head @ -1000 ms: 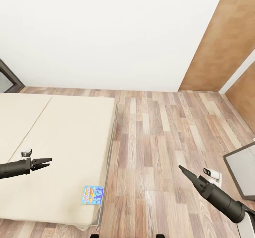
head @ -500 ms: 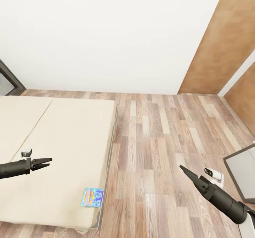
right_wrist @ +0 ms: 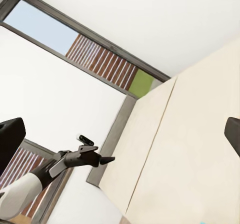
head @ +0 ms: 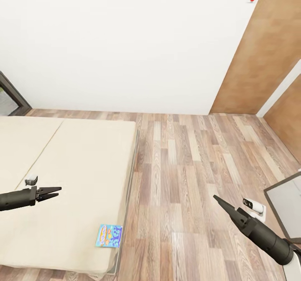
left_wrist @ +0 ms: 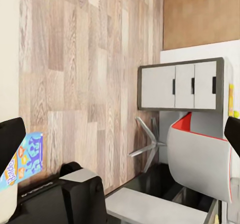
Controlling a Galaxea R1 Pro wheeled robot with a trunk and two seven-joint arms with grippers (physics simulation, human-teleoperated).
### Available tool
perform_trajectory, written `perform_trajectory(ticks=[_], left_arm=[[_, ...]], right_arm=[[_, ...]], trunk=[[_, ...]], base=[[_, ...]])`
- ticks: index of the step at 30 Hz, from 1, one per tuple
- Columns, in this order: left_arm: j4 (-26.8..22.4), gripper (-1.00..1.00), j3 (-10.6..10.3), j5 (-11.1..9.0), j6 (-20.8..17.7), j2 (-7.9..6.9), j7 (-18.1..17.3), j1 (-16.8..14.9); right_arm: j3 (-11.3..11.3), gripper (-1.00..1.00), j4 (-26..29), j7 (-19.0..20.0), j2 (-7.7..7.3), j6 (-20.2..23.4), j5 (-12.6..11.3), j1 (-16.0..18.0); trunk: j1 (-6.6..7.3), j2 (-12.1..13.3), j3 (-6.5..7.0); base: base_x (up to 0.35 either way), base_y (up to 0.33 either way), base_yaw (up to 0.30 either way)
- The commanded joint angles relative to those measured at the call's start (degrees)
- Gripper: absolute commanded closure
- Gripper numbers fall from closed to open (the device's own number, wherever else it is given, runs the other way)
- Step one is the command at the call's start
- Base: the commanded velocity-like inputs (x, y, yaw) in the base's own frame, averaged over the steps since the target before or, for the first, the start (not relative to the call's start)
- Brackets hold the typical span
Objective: Put all the toys in the child's room - the three board games (two on the bed and one on the table), the two jigsaw puzzles on the table, and the tennis ball on the table - inside the toy box on the table in the child's room.
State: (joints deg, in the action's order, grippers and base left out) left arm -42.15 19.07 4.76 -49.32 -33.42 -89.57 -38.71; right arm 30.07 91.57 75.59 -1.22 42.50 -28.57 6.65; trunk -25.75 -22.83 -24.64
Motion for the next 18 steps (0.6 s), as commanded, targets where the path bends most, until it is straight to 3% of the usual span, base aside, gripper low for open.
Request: perform_trajectory(ticks=[1, 18], left_arm=[[-0.04, -1.00, 0.13, 0.51, -0.60, 0.02, -0.43, -0.04], [-0.04, -1.00, -1.69, 0.51, -0.68, 0.02, -0.43, -0.04]], right_arm=[[0.04, -1.00, 0.01, 0.09, -0.01, 0.48, -0.17, 0.03], [0.17, -1.00, 0.01, 0.15, -0.01, 0.46, -0.17, 0.03]], trunk=[[-0.03, -0.09, 0.01], [-0.03, -0.09, 1.63]], base=[[0.000, 0.000, 0.000], [0.000, 0.000, 0.000]])
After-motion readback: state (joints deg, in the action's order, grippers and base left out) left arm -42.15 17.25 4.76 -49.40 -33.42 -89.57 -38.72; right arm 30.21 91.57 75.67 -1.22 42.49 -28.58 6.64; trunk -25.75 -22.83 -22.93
